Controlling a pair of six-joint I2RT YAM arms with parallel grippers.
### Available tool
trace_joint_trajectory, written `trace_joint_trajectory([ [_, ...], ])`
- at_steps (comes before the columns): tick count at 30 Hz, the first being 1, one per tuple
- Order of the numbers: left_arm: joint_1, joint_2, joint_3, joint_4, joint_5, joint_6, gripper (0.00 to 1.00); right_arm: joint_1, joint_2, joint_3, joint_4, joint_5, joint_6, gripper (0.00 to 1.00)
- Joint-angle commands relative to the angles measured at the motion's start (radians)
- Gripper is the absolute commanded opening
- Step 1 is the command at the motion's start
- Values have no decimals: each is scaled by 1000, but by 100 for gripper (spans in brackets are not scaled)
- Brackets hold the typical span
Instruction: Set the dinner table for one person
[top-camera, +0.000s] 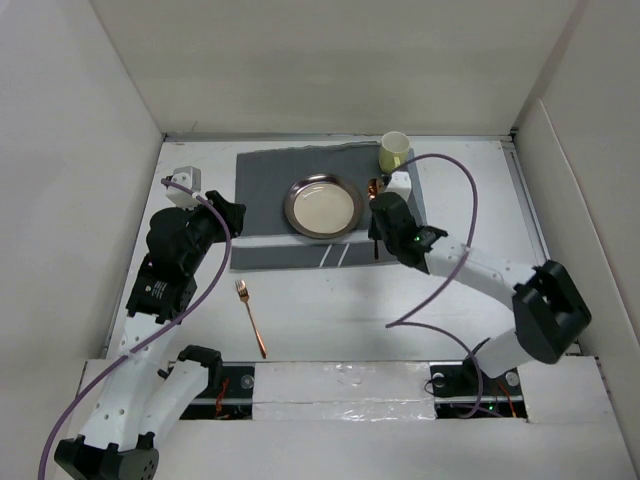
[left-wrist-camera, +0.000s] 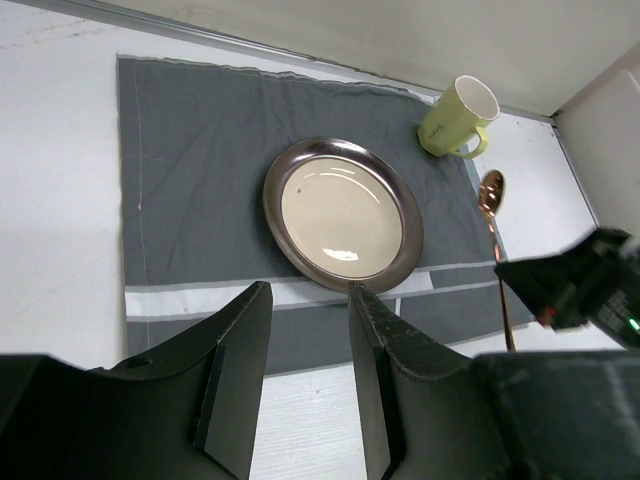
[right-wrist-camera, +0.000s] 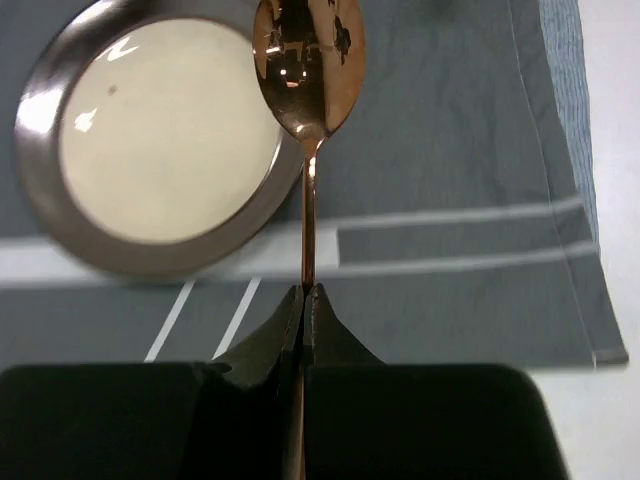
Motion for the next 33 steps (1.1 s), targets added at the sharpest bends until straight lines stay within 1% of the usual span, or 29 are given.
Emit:
trace_joint_trajectory([
  [1,-1,-6,9,32,7,14,34,-89,115,104,69,-126,-108,0],
  [2,-1,-6,7,34,11,13,34,-110,145,153,98,-165,-118,0],
  [3,-1,-12,6,37,7,11,34,-130,208,181,92,-182,-125,0],
  [5,-1,-11,6,37,0,13,34,-183,263,250,57,-210,-131,0],
  [7,-1,-9,9,31,-2,13,34,-224,333,279,63,-225,-151,0],
  [10,-1,-11,4,37,-2,11,34,-255,418,350,25,-256,-167,0],
  [14,-1,-3,11,29,-2,14,34,-301,491,397,8,-287,-185,0],
  [16,-1,-3,6,35,-11,13,34,-313,521,437,-27,-310,-190,0],
  [19,-1,8,9,28,-11,14,34,-313,576,459,-30,-301,-194,0],
  [23,-1,20,7,28,-26,14,34,-324,590,454,-24,-285,-175,0],
  [24,-1,28,9,23,-26,14,34,-324,581,447,-17,-287,-170,10],
  [26,-1,38,9,21,-29,14,35,-324,563,424,0,-296,-162,26],
  [27,-1,43,7,23,-35,14,37,-324,526,413,8,-296,-162,40],
  [30,-1,81,14,6,-52,14,39,-324,465,387,16,-324,-158,53],
  [31,-1,94,18,5,-57,16,39,-324,416,382,14,-337,-159,56],
  [33,-1,146,24,-23,-124,22,38,-310,350,338,15,-344,-161,58],
])
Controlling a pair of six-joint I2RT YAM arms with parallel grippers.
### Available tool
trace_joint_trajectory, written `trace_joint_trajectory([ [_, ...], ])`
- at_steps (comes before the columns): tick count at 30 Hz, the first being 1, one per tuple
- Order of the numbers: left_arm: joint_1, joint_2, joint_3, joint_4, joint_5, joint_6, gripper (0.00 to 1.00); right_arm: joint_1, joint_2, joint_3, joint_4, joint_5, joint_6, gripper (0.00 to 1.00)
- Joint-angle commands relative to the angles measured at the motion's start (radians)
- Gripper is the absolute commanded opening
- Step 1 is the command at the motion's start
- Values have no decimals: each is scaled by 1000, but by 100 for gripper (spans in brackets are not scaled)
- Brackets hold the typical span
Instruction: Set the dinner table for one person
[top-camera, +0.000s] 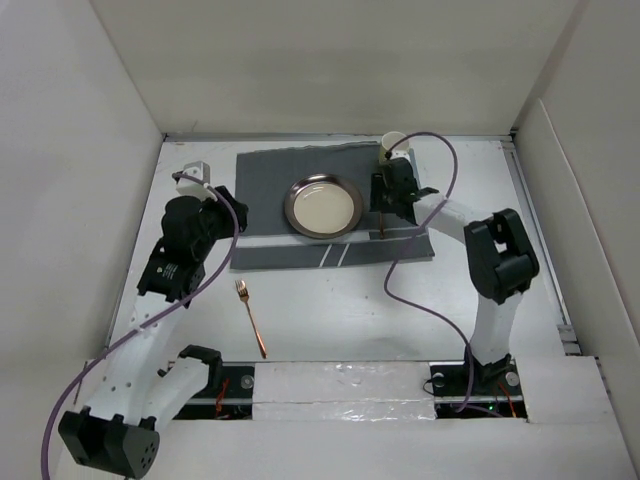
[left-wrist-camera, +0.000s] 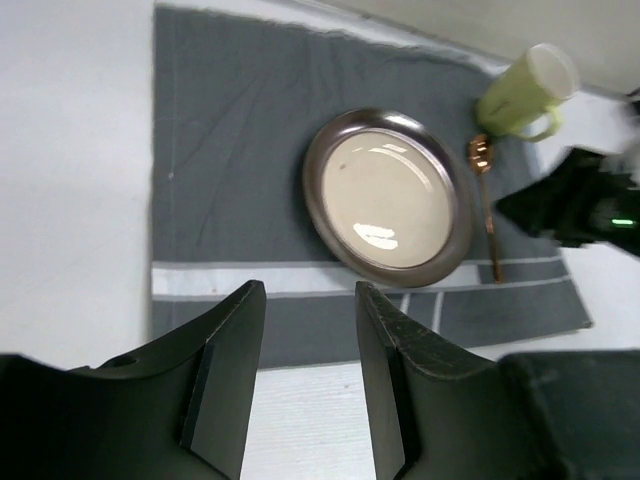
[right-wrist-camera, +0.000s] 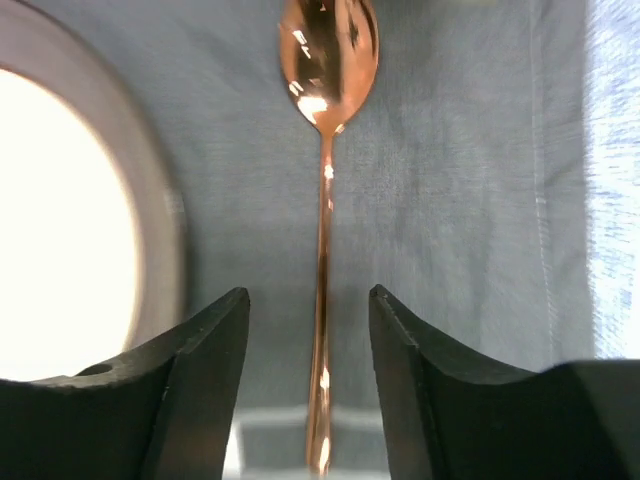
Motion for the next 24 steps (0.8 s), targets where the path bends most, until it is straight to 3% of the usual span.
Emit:
trace_joint_trajectory([
  [1,-1,70,40,-37,-92,21,38,23,-221,-46,50,-34,0,58],
  [3,-1,144,49,-63,-119,24,38,67,-298,-97,70,-23,7,57],
  [4,-1,162,52,-64,-122,28,37,84,-340,-161,79,-17,13,48],
  [5,-1,207,50,-72,-144,28,37,127,-484,-244,132,-25,32,21],
  [6,-1,207,53,-72,-145,28,37,127,-486,-244,133,-25,32,21],
  [9,-58,262,84,-120,-230,17,35,170,-671,-411,177,-74,75,0],
  [10,-102,273,95,-142,-351,8,35,181,-712,-445,180,-98,76,0],
  [12,-201,311,122,-246,-411,-44,35,201,-833,-523,165,-100,75,2],
  [17,-189,276,199,-448,-261,-217,37,210,-1024,-576,52,-57,70,10],
  [20,-189,285,198,-592,-240,-351,38,172,-1139,-645,135,-118,78,14],
  [24,-179,272,65,-649,-183,-474,38,132,-1208,-663,119,-189,93,15],
])
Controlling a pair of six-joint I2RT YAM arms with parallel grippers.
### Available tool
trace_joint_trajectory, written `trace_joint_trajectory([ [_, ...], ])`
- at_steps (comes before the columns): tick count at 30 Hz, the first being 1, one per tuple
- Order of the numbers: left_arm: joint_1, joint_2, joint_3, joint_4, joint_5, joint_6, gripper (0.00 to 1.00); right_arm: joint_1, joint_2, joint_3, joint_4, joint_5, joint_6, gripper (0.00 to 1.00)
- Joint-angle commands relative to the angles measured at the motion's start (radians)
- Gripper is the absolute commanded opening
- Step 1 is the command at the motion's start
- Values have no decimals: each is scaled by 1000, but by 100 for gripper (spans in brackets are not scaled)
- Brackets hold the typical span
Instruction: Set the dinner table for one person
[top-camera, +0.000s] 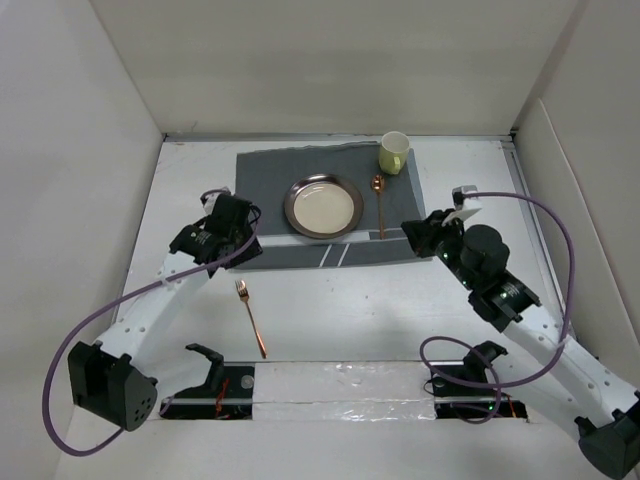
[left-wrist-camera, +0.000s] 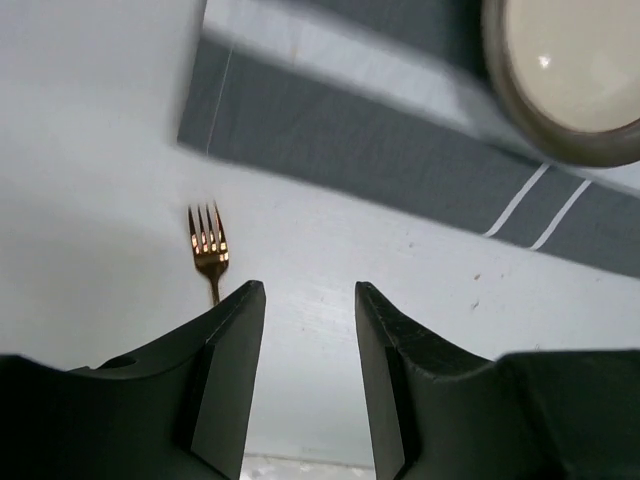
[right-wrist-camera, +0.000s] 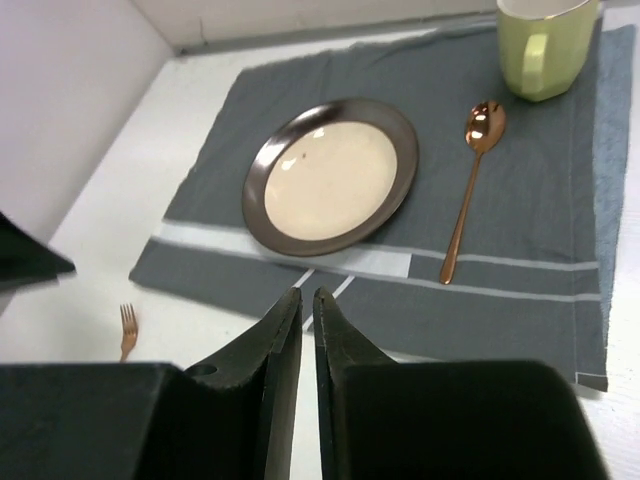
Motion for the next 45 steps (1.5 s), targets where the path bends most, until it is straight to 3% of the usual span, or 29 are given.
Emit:
trace_joint_trajectory([
  [1,4,-19,-107,-127,91,-193,39,-37,-48,-15,34,-85,14,16],
  [8,4,-56,-279,-104,83,-307,44,-96,-90,-38,38,-154,26,17],
  [20,-21,-48,-313,-58,14,-361,38,-123,-93,-43,46,-202,35,17],
  [29,-21,-45,-311,-14,21,-343,41,-133,-88,-50,58,-216,35,17],
  [33,-39,-87,-443,97,116,-385,40,-133,-85,-53,63,-228,35,17],
  [39,-39,-223,-546,146,66,-508,37,-133,-64,-56,78,-256,35,17],
  [45,-39,-156,-554,187,66,-476,43,-114,-41,-52,84,-257,35,17],
])
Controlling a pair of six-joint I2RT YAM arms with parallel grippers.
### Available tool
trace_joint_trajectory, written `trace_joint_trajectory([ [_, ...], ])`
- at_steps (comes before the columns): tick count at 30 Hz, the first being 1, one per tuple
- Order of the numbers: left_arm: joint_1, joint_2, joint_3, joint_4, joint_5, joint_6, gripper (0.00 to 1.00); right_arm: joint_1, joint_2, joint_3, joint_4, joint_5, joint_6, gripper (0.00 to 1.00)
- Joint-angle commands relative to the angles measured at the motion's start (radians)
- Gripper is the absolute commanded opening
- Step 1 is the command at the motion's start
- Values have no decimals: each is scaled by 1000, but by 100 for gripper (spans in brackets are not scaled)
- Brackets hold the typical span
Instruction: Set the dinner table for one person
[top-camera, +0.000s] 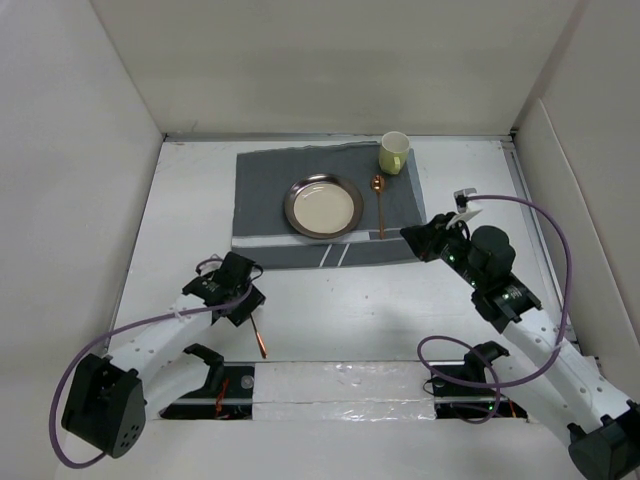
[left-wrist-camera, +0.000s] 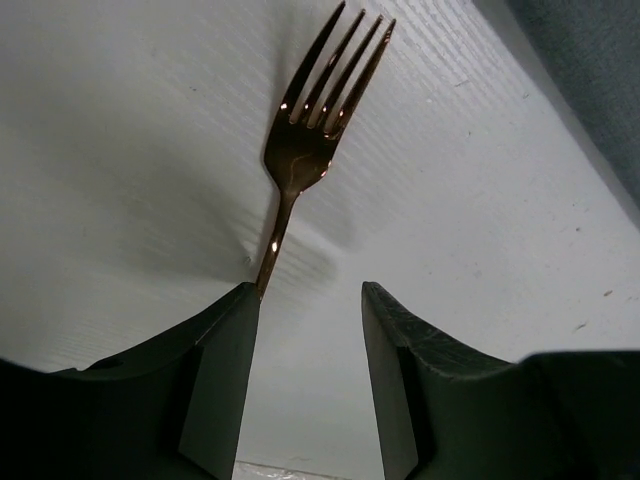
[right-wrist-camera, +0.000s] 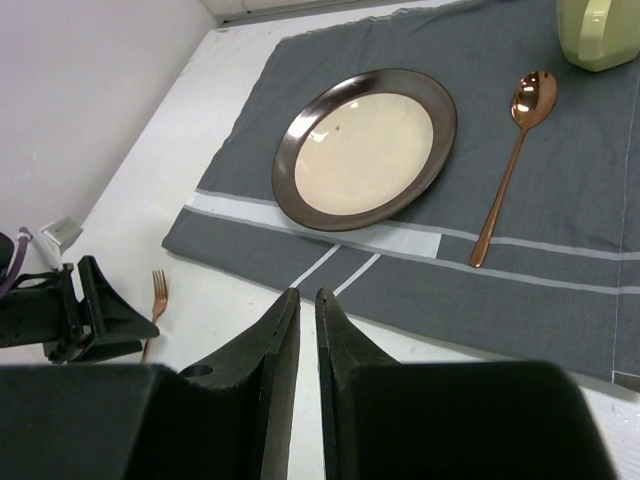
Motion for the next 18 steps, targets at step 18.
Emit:
trace_joint_trajectory([
  [18,-37,216,9,115,13,65,23,10,-25,4,44,44,12,18],
])
